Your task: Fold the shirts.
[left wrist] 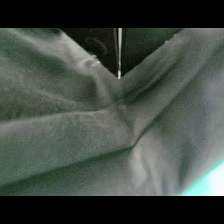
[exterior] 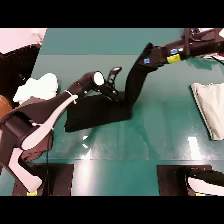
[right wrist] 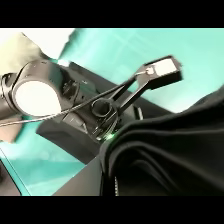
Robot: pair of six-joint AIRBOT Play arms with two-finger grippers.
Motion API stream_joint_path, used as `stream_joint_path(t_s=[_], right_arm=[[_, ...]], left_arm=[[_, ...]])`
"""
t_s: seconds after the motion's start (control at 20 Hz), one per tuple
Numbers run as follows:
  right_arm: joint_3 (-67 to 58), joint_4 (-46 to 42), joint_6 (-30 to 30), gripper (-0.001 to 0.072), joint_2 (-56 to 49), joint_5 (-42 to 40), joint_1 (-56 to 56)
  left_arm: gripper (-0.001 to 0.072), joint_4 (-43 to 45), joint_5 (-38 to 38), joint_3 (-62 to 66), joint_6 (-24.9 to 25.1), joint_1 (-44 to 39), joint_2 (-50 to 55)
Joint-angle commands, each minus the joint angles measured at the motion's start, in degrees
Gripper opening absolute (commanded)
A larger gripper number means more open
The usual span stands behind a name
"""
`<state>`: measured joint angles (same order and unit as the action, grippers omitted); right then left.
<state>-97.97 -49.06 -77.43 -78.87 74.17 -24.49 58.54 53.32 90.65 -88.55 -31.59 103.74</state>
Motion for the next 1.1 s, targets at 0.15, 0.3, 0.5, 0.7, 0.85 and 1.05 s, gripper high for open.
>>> stream_joint_path(t_s=[0.15,0.3,0.5,0.7,0.85,1.05], right_arm=[[-0.2,0.1,0.2,0.0017,-4.3,-11.0,-14.5],[-0.3,4.4,6.3,0.0019,-10.9,-18.9,-23.5],[-7.0,7.3,9.0,0.0273,-20.9,-17.7,-30.0],[-15.7,3.1,5.8,0.0269,-25.2,-3.5,-27.9],[-10.4,-0.8,4.0,0.0269,-22.5,1.0,-22.0],[8.9,-0.7,4.0,0.0269,-14.1,-2.3,-10.5]], left_arm=[[0.0025,14.4,7.7,0.2,0.1,16.7,-16.8],[0.0025,18.2,8.9,0.2,0.5,27.9,-26.6],[0.0026,18.2,10.5,0.2,0.5,37.2,-33.2],[0.0026,17.8,12.9,0.2,0.5,38.9,-34.1],[0.0025,15.4,13.8,0.2,0.5,38.9,-34.0],[0.0026,15.4,16.7,0.2,0.5,38.9,-34.0]])
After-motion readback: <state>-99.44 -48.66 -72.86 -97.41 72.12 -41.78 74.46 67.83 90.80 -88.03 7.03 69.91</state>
